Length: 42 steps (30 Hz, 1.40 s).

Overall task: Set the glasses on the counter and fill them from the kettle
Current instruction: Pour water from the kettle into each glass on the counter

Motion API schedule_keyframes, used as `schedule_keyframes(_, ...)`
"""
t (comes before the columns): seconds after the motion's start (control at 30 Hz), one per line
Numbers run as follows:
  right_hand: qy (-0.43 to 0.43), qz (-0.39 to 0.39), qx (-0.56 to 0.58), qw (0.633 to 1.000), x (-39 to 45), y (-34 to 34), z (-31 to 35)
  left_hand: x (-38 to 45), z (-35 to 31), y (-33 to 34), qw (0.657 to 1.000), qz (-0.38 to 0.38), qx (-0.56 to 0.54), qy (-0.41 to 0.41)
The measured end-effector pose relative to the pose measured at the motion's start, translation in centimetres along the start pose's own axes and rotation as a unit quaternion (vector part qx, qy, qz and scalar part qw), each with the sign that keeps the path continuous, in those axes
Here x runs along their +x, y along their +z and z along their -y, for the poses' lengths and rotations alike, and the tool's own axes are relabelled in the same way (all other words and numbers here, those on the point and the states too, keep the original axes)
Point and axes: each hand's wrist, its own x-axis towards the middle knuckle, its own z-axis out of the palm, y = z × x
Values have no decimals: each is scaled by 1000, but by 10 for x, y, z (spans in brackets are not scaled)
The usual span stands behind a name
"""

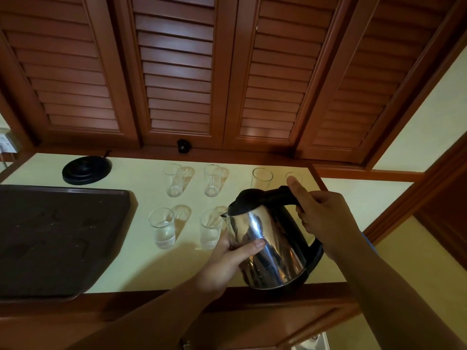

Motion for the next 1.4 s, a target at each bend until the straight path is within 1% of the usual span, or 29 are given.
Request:
schedule_keyframes(0.2,10,0,-2,1000,-2,-1,0,1,3,1,1000,-5,8,9)
schedule_keyframes(0.43,17,8,8,1000,-4,-4,3,-2,1,3,1000,-8,15,-7)
schedule_keyframes(0.57,17,7,6,1000,-5,-5,3,-5,-1,6,1000,6,9,-9)
schedule_keyframes(0.77,16,10,11,1000,-8,-7,6,-7,-2,7,1000,-10,10,-2)
schedule_keyframes(0.93,20,12,21,1000,-10,-8,6,-11,-6,9,1000,-7,17,-10)
schedule_keyframes(1.17,29,8,40,999,-15,-6,1,-14,-6,7,999,-5,34,6)
schedule_keyframes(1.4,40,-25,85,995,-25,-4,-5,-13,-11,-3,998,2,56,40)
